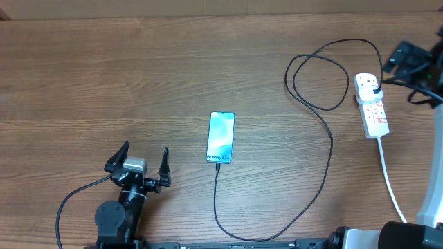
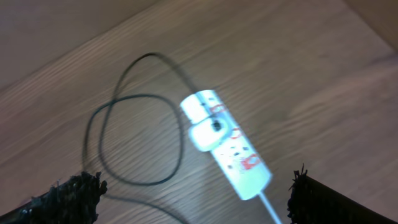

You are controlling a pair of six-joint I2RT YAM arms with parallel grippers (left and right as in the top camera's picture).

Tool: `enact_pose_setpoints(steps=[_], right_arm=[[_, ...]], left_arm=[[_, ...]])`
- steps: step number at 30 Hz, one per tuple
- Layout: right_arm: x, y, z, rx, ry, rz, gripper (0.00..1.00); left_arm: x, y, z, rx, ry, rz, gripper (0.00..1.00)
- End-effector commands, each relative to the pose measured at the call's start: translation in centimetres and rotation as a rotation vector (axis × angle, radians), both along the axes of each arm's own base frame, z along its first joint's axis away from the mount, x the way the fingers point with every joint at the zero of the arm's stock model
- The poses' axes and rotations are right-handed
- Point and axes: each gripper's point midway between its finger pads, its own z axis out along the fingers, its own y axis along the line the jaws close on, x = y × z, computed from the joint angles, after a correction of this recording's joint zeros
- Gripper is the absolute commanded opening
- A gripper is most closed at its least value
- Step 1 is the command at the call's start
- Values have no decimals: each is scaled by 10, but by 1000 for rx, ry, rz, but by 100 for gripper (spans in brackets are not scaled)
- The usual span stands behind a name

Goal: Plug charger to phone and switch on socket

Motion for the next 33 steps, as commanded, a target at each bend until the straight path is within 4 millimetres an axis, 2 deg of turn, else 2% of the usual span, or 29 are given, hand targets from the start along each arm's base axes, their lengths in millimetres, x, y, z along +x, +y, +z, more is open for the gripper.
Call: enact_pose_setpoints(steps=[1, 5, 10, 20, 28, 33], right_arm=[[5, 36, 10, -9, -26, 94, 100], [10, 67, 10, -8, -26, 174, 100], [12, 86, 10, -7, -26, 223, 100], [12, 88, 10, -7, -25, 228, 100], [8, 88, -5, -2, 15, 228, 100], [7, 88, -6, -1, 19, 228, 100]], left_arm=[[0, 3, 0, 19, -8, 14, 100], [0, 3, 0, 19, -8, 14, 99], [0, 3, 0, 19, -8, 14, 100], [0, 3, 0, 19, -8, 14, 100], [0, 3, 0, 19, -8, 14, 99], [0, 3, 0, 19, -8, 14, 100]])
